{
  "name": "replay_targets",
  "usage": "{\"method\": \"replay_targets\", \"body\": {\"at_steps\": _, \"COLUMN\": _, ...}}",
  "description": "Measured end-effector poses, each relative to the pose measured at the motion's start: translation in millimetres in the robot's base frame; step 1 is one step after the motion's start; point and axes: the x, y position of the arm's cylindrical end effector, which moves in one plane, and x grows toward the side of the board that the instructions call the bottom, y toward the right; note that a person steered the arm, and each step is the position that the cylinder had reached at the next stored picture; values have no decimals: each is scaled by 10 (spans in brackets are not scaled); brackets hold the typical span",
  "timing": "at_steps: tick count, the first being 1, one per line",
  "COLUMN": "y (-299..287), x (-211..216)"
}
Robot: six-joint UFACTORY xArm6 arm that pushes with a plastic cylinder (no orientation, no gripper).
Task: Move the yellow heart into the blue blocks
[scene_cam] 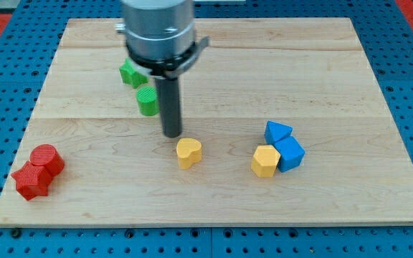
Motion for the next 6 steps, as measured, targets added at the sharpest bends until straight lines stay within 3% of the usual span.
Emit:
{"method": "replay_targets", "body": {"at_steps": 1, "y": -37, "x": 304}}
{"method": "replay_targets", "body": {"at_steps": 2, "y": 305, "x": 474}}
{"method": "replay_targets", "body": {"at_steps": 3, "y": 1140, "x": 478}}
{"method": "replay_targets", "body": {"at_steps": 4, "y": 859, "x": 174}}
{"method": "replay_targets", "body": {"at_steps": 5, "y": 1232, "x": 85}}
{"method": "replay_targets", "body": {"at_steps": 6, "y": 1855, "x": 452}}
